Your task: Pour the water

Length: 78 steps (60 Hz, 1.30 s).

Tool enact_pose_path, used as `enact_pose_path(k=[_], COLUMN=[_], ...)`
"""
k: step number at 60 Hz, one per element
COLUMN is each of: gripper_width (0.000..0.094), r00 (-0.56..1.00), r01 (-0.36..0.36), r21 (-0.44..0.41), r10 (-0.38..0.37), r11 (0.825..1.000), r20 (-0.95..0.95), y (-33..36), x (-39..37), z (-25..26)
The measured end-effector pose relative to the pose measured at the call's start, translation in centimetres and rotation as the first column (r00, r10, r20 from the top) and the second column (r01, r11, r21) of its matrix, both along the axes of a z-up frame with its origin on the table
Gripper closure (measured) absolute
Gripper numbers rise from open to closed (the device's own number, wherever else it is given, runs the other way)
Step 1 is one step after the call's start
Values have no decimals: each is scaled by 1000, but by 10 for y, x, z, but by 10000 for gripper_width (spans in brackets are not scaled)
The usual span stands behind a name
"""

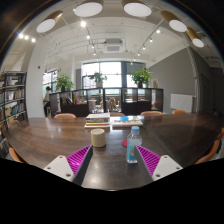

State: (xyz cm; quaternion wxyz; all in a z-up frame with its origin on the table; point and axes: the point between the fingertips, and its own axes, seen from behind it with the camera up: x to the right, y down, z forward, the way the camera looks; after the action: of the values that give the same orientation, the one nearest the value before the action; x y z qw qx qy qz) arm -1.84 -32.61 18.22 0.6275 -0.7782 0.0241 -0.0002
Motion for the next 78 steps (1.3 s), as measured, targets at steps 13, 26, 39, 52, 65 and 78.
enact_pose_path(k=[13,26,39,52,65,78], gripper_width=[95,96,91,273,545,650], r00=[995,998,996,996,993,994], r01=[95,63,72,80,81,65], r21=[49,77,59,50,80,78], r10=[-95,-63,-75,-82,-87,-72], r11=[994,995,996,996,994,995], r20=[0,0,40,43,78,83], y=[22,89,155,185,196,190], x=[61,101,106,108,111,102], z=[-27,-60,-76,-99,-93,-94])
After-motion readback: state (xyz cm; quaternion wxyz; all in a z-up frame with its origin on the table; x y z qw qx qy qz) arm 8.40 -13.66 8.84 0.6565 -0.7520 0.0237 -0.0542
